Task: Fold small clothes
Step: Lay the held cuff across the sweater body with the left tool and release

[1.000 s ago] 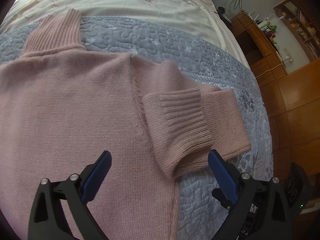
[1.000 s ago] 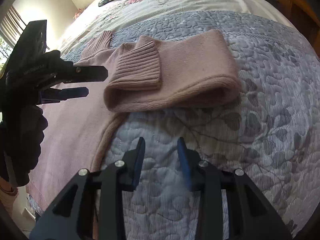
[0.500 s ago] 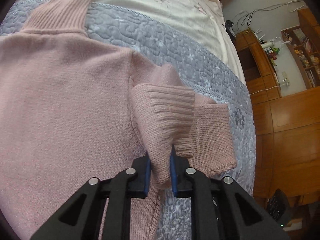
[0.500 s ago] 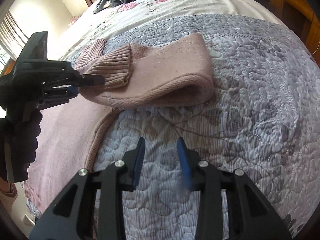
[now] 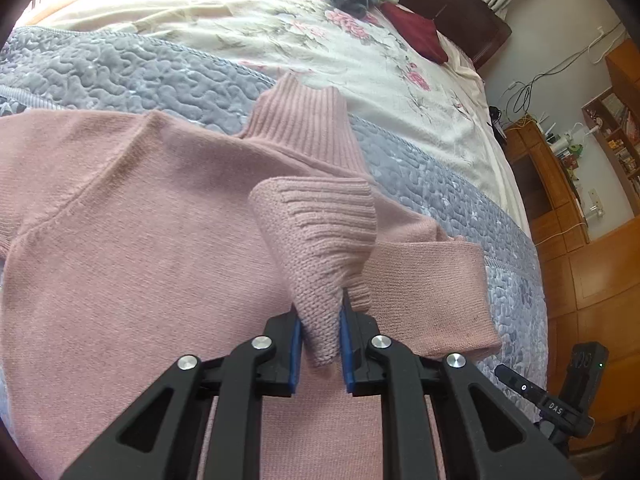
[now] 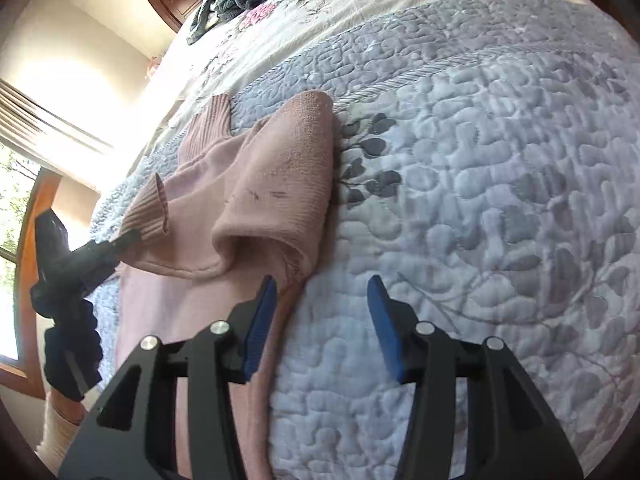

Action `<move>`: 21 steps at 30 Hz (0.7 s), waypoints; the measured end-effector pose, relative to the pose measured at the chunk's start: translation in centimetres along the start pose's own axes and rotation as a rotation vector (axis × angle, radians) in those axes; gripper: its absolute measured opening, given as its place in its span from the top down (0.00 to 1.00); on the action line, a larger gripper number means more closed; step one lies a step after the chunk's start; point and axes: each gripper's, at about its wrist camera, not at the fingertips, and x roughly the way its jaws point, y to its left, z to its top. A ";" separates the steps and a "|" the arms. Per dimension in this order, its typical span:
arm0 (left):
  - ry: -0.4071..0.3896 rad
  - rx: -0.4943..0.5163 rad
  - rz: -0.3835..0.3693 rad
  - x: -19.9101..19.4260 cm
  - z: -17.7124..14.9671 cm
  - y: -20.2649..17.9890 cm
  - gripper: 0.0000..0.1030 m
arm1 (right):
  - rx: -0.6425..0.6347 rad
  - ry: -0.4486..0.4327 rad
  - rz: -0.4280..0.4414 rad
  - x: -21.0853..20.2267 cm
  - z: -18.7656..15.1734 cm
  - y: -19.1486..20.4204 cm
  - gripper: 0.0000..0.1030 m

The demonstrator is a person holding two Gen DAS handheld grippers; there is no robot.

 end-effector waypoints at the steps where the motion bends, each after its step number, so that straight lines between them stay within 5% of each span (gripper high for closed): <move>1: 0.000 -0.001 -0.004 -0.2 0.2 0.7 0.85 | 0.020 0.014 0.033 0.7 0.5 0.2 0.50; 7: -0.004 -0.023 -0.004 -0.4 0.6 3.4 0.85 | 0.121 0.064 0.112 4.1 2.5 1.0 0.50; 9: -0.006 -0.031 0.010 -0.3 0.7 4.3 0.85 | 0.143 0.078 0.122 4.8 2.6 0.9 0.78; 11: 0.014 -0.042 0.027 0.3 0.8 5.3 0.84 | 0.165 0.100 0.087 5.6 2.4 0.6 0.82; 17: 0.066 -0.152 -0.010 1.0 0.3 8.9 0.79 | 0.133 0.092 0.051 5.0 1.6 0.6 0.80; 21: 0.011 -0.126 0.026 -2.3 -0.3 9.7 0.79 | -0.004 0.033 -0.085 2.1 1.2 2.9 0.71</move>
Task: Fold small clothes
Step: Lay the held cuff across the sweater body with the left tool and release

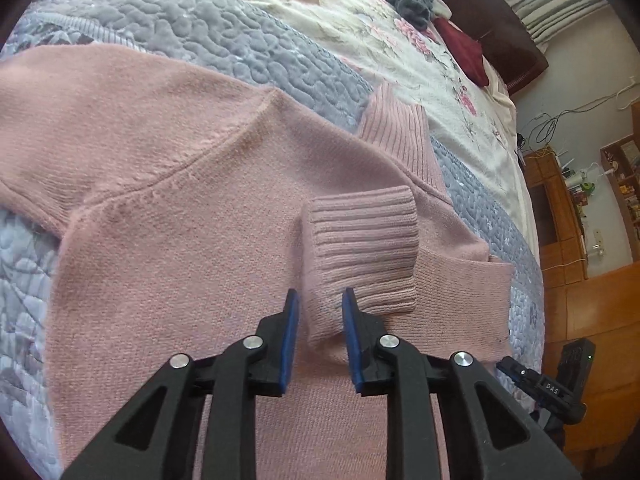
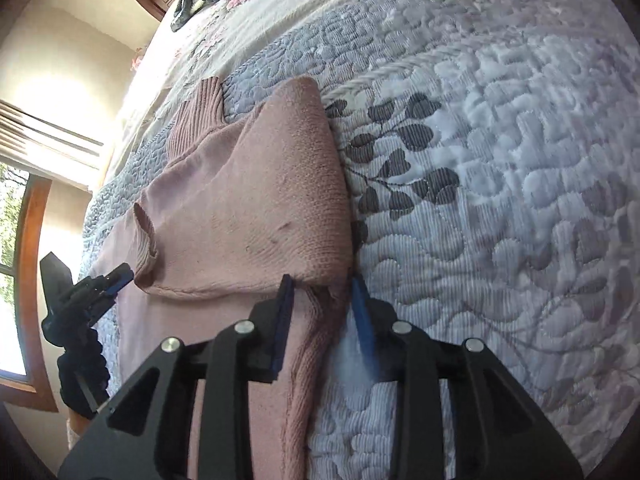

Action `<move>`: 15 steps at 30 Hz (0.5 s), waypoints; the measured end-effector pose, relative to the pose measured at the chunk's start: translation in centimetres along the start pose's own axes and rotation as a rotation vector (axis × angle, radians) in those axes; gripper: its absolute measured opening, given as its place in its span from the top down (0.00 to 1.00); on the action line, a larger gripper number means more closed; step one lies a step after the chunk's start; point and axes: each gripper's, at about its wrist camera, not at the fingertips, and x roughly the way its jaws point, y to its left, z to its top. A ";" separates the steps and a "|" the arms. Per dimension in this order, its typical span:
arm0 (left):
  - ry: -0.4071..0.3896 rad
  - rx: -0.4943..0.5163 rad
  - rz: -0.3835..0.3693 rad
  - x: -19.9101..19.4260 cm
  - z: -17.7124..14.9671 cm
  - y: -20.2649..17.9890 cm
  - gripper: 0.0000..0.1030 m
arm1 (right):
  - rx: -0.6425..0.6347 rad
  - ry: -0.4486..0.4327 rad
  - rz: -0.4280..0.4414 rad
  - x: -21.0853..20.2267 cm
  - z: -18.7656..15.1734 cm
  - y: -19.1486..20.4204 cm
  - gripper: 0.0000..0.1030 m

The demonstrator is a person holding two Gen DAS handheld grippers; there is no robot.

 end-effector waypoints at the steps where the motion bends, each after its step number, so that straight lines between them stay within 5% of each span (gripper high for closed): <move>1: -0.021 0.014 0.018 -0.9 -0.1 0.1 0.78 | -0.026 -0.030 -0.018 -0.9 0.1 0.6 0.71; 4: -0.066 0.068 0.037 -2.7 -0.5 -0.9 0.75 | -0.053 -0.074 0.044 -2.6 0.3 2.4 0.71; 8: -0.076 0.268 0.133 -1.8 -1.1 -6.3 0.62 | -0.078 -0.036 0.058 -0.7 1.2 5.1 0.71; 15: 0.014 0.561 0.395 6.4 -1.6 -12.9 0.52 | -0.068 0.054 0.006 4.5 1.5 5.7 0.71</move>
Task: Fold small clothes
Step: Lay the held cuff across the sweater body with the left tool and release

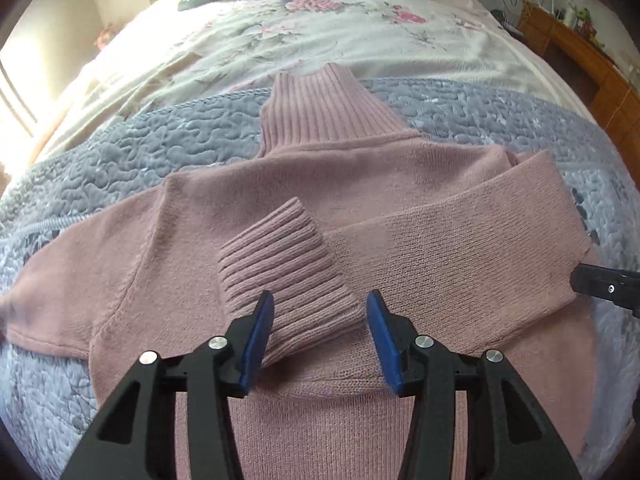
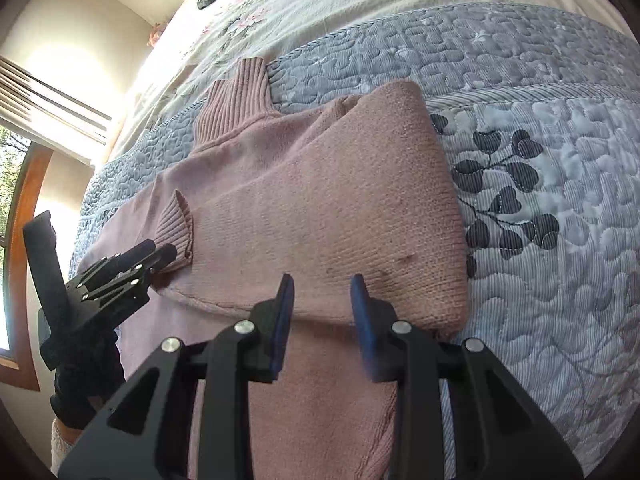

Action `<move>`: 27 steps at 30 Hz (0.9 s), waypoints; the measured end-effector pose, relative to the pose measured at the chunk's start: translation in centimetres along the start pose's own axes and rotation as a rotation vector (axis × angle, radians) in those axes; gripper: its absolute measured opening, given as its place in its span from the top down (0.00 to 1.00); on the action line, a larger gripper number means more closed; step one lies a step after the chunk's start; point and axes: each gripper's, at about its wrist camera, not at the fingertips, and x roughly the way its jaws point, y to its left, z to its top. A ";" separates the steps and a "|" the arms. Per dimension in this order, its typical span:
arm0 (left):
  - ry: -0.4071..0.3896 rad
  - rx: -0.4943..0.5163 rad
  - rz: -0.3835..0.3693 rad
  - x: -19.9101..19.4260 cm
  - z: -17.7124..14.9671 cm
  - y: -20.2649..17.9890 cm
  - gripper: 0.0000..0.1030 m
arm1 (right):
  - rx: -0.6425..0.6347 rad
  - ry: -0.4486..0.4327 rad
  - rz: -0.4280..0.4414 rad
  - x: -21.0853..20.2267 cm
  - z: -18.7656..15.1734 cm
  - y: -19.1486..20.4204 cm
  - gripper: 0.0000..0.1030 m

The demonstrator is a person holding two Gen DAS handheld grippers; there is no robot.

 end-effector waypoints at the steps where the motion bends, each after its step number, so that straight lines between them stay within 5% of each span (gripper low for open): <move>1: 0.020 0.021 0.037 1.1 0.2 -0.5 0.52 | 0.007 0.010 -0.007 0.5 0.0 -0.2 0.71; 5: 0.022 0.048 0.054 3.1 -0.1 -0.8 0.63 | 0.024 0.023 -0.003 1.4 -0.2 -0.9 0.73; 7: 0.005 0.002 0.018 2.6 -0.2 0.3 0.86 | 0.020 0.021 -0.001 1.4 -0.2 -0.9 0.74; 12: -0.117 -0.183 -0.095 -1.3 -1.0 5.7 0.87 | 0.018 0.019 0.004 0.9 -0.5 -1.3 0.76; 16: -0.174 -0.239 -0.081 -4.3 -2.3 10.7 0.86 | -0.013 0.016 -0.019 0.1 -1.0 -1.2 0.75; 21: -0.113 -0.309 0.049 -4.2 -4.3 16.3 0.85 | -0.056 0.013 -0.047 -0.4 -1.0 0.2 0.72; 27: -0.135 -0.278 -0.112 -4.7 -3.6 13.4 0.81 | -0.077 0.005 0.002 -0.8 -0.4 2.9 0.72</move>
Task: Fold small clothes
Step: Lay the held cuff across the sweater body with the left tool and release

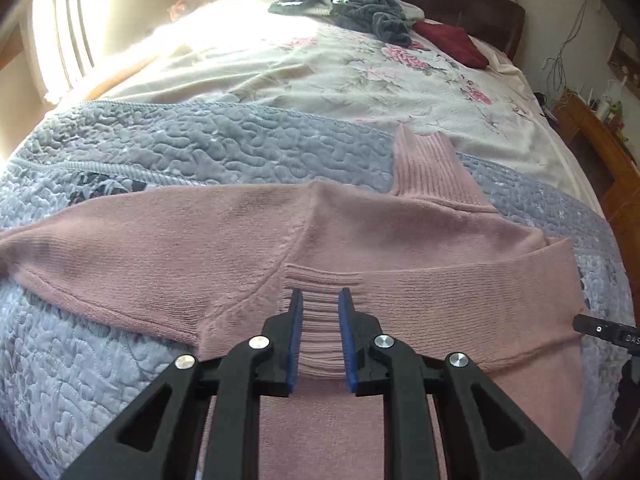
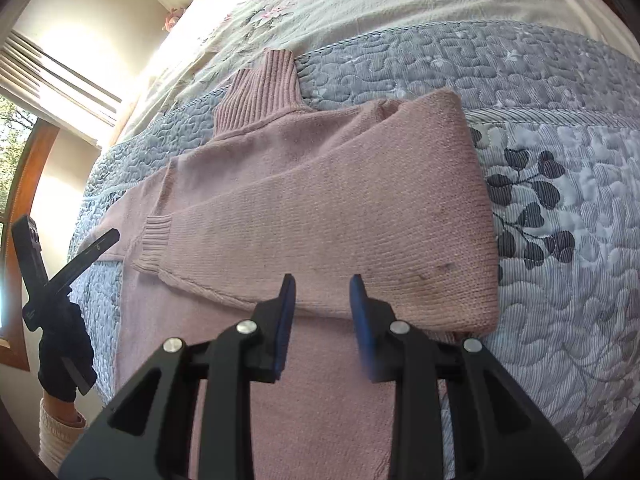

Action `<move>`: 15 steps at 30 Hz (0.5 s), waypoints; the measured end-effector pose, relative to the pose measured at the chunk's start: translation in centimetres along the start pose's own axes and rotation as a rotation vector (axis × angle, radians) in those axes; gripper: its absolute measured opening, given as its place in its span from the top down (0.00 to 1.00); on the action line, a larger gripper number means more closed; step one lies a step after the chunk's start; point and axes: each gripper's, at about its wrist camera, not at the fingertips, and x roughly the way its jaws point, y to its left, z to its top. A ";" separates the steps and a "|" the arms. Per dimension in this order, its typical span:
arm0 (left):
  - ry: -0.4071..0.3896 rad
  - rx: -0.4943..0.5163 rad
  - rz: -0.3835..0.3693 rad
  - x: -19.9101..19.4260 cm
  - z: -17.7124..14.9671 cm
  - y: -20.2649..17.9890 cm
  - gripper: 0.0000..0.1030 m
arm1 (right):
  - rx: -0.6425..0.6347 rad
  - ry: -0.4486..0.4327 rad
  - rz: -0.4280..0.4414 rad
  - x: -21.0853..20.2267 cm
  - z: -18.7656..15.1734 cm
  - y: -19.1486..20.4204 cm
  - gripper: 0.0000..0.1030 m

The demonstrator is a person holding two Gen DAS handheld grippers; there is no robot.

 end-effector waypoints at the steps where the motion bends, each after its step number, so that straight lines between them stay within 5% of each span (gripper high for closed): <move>1: 0.025 0.003 -0.048 0.7 -0.1 -1.1 0.81 | -0.009 0.006 -0.007 0.3 0.0 0.4 0.72; 4: 0.103 0.027 -0.104 3.2 -0.9 -3.8 0.81 | -0.020 0.029 -0.041 1.6 0.0 0.8 0.72; 8: 0.214 -0.023 -0.078 7.5 -2.3 -2.9 0.81 | 0.009 0.080 -0.090 4.2 -0.4 -0.6 0.75; 15: 0.198 -0.101 -0.145 6.9 -2.4 -0.5 0.86 | 0.024 0.071 -0.077 4.2 -0.4 -0.6 0.73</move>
